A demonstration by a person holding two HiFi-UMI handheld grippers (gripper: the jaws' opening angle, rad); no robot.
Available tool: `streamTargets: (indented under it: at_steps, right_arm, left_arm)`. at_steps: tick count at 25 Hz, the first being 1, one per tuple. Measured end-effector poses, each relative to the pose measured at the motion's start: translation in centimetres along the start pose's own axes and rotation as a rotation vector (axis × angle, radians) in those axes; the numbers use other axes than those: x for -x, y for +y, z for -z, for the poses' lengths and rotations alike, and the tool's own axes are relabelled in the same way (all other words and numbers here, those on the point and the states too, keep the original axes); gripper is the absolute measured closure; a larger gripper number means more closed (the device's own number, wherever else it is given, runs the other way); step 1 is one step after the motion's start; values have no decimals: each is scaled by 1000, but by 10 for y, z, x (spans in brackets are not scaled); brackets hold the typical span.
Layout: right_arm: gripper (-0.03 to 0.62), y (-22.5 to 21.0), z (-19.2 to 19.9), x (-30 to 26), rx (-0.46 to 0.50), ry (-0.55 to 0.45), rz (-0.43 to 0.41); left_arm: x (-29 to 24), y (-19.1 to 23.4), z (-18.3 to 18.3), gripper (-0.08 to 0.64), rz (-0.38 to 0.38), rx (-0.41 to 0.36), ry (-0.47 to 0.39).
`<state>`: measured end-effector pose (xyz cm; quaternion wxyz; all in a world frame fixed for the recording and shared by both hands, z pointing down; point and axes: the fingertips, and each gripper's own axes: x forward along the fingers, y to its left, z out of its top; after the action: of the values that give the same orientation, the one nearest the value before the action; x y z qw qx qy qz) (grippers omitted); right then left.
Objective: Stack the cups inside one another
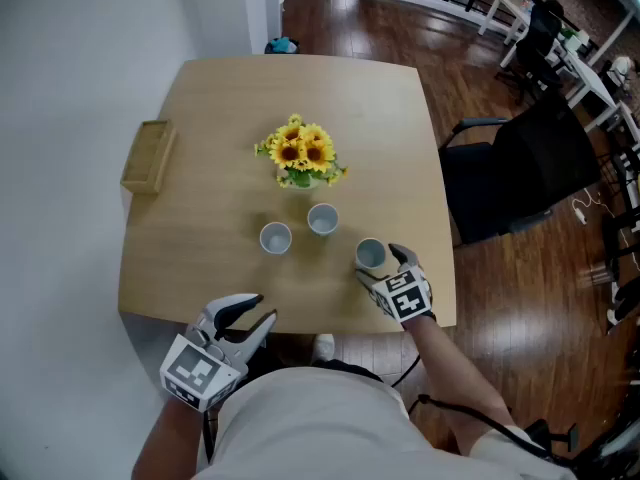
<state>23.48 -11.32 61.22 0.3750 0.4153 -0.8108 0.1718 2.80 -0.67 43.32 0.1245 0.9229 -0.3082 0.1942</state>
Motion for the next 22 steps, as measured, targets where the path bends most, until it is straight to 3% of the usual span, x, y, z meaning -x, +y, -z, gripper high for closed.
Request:
streamTargets:
  at_steps: [5, 9, 18, 22]
  right_arm:
    - [193, -17, 9, -33, -29, 69, 16]
    - [213, -19, 2, -25, -72, 69, 48]
    - [216, -3, -93, 18, -145, -101, 58]
    - [216, 4, -125, 15, -134, -137, 64]
  left_arm:
    - [-10, 24, -13, 440, 25, -17, 13]
    - [-6, 51, -17, 440, 58, -27, 15]
    - [5, 89, -25, 440, 131, -32, -19]
    - [12, 99, -23, 440, 141, -58, -35]
